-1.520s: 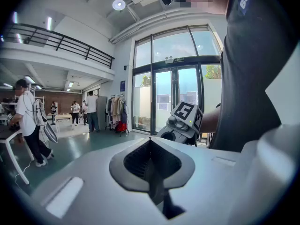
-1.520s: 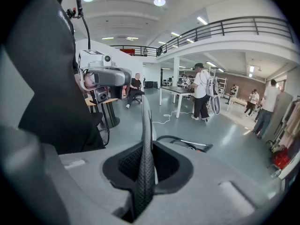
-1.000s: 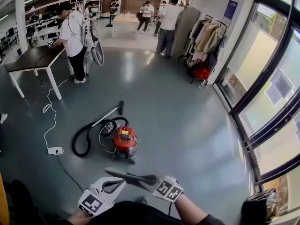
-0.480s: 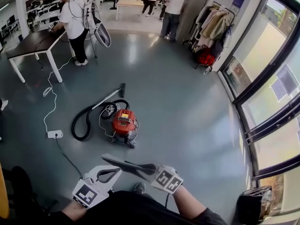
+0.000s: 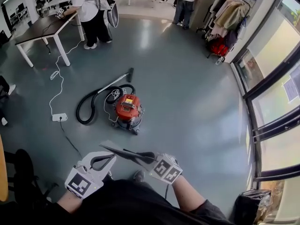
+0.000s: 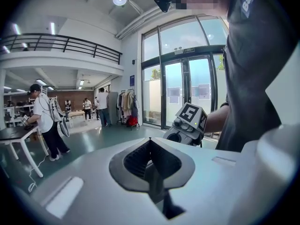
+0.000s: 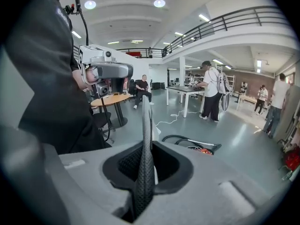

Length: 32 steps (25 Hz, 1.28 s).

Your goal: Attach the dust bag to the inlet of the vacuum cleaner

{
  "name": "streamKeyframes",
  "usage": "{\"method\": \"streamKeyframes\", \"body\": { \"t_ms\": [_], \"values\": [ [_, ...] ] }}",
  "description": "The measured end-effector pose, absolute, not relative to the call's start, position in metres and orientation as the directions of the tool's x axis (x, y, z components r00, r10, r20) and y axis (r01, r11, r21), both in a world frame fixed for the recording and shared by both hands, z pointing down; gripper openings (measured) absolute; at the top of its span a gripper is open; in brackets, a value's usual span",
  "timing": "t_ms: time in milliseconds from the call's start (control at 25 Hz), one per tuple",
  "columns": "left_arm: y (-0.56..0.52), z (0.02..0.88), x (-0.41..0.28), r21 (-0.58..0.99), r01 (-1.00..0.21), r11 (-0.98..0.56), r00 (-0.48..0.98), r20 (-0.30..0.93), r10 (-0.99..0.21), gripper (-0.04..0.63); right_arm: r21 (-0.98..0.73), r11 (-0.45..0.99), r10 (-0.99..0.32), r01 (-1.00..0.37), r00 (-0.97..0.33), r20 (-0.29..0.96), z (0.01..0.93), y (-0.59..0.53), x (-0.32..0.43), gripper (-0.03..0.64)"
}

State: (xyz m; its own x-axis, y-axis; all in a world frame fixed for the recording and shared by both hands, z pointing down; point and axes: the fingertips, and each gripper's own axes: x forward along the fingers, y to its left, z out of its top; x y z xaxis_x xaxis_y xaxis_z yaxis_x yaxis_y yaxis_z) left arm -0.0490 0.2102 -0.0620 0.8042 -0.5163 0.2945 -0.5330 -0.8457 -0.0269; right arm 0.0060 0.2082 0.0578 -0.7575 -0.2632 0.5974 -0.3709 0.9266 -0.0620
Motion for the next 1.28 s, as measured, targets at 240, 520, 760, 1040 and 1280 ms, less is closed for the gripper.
{"method": "streamKeyframes", "body": {
  "t_ms": [240,520,760,1040,1280],
  "values": [
    [0.207,-0.062,-0.036,-0.053,-0.556,-0.829,0.782,0.305,-0.544,0.017,-0.052,0.938,-0.241,-0.343,-0.752,0.613,0.062,0.207,0.023,0.026],
    [0.192,-0.061,-0.044,-0.03,-0.565,-0.824,0.789,0.271,-0.551,0.017,-0.043,0.934,-0.245,-0.355,-0.724,0.645,0.068,0.199,0.026,0.026],
    [0.161,-0.058,-0.073,-0.008,-0.533,-0.846,0.818,0.251,-0.517,0.017,-0.038,0.917,-0.277,-0.396,-0.704,0.654,0.066,0.183,0.003,0.026],
    [0.11,-0.056,-0.116,-0.013,-0.456,-0.89,0.867,0.219,-0.448,0.017,-0.005,0.889,-0.336,-0.457,-0.661,0.671,0.07,0.148,-0.031,0.025],
    [0.058,-0.038,-0.158,0.017,-0.435,-0.9,0.883,0.205,-0.423,0.017,0.008,0.866,-0.368,-0.5,-0.626,0.688,0.094,0.125,-0.058,0.025]
  ]
}}
